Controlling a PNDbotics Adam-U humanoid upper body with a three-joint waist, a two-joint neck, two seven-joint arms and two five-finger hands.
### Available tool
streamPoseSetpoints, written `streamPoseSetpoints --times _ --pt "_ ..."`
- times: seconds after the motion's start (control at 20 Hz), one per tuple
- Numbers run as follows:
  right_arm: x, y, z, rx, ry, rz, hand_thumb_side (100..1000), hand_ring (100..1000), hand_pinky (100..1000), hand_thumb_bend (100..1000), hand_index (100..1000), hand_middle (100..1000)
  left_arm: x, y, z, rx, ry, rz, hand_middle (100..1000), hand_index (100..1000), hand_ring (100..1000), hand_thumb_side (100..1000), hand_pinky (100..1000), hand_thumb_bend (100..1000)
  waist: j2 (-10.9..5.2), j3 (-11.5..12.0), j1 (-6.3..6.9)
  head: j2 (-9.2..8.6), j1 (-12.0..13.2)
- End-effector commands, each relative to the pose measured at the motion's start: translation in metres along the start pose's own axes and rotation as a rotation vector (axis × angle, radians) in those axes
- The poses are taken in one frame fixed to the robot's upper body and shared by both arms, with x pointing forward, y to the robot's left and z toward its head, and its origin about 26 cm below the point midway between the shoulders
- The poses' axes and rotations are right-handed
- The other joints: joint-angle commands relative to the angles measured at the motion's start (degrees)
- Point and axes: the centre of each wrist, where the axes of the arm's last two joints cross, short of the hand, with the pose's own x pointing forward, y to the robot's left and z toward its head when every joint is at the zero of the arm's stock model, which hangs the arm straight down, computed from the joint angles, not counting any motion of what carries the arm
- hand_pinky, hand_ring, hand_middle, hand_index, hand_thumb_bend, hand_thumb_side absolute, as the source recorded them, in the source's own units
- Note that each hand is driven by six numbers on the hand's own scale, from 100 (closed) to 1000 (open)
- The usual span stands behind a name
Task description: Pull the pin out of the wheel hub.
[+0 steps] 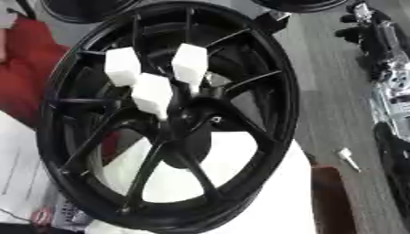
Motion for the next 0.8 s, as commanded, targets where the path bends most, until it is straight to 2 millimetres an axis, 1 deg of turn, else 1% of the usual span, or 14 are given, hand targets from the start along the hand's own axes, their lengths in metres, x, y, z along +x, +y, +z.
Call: streamPoseSetpoints --times 0.05,0.25,0.5,0.55,0.6,0.65,0.8 --pt "0.014 -0.016 -0.003 -0.013 -0.041 0.049 837 685 858 100 814 725 0.029 0.027 -0.005 -0.190 -0.098 -0.270 783 871 826 747 816 442 -0.91 -0.1 0.02 0.16 -0.7" --pt "0.011 -0.024 -0.002 -0.023 -0.026 0.070 840 685 857 100 813 725 0.051 0.042 -0.010 -0.433 -0.125 -0.486 790 878 829 721 827 449 -0.99 0.0 0.16 0.34 -1.3" --pt "0.005 -0.031 0.001 -0.032 -0.006 0.089 841 686 857 100 814 726 0.076 0.053 -0.024 -0.725 -0.118 -0.688 801 890 832 725 847 435 -1.27 0.1 0.19 0.22 -0.5" --pt "0.004 -0.032 0.001 -0.033 -0.003 0.092 840 686 857 100 814 726 0.081 0.054 -0.026 -0.777 -0.122 -0.717 802 890 833 725 848 434 -1.36 0.1 0.18 0.08 -0.3" --pt "0.004 -0.032 0.001 -0.033 -0.001 0.094 841 686 856 100 814 726 0.086 0.055 -0.029 -0.814 -0.122 -0.735 802 890 833 744 848 447 -1.42 0.1 0.17 -0.01 -0.2" --pt "0.003 -0.032 0.001 -0.032 0.000 0.095 840 686 856 100 814 726 0.091 0.055 -0.031 -0.844 -0.131 -0.751 803 891 835 721 849 438 -1.51 0.2 0.16 -0.14 0.0" --pt "0.003 -0.032 0.001 -0.029 0.001 0.098 839 686 856 100 814 727 0.100 0.053 -0.037 -0.904 -0.152 -0.761 804 891 836 718 849 441 -1.74 0.2 0.10 -0.25 0.2"
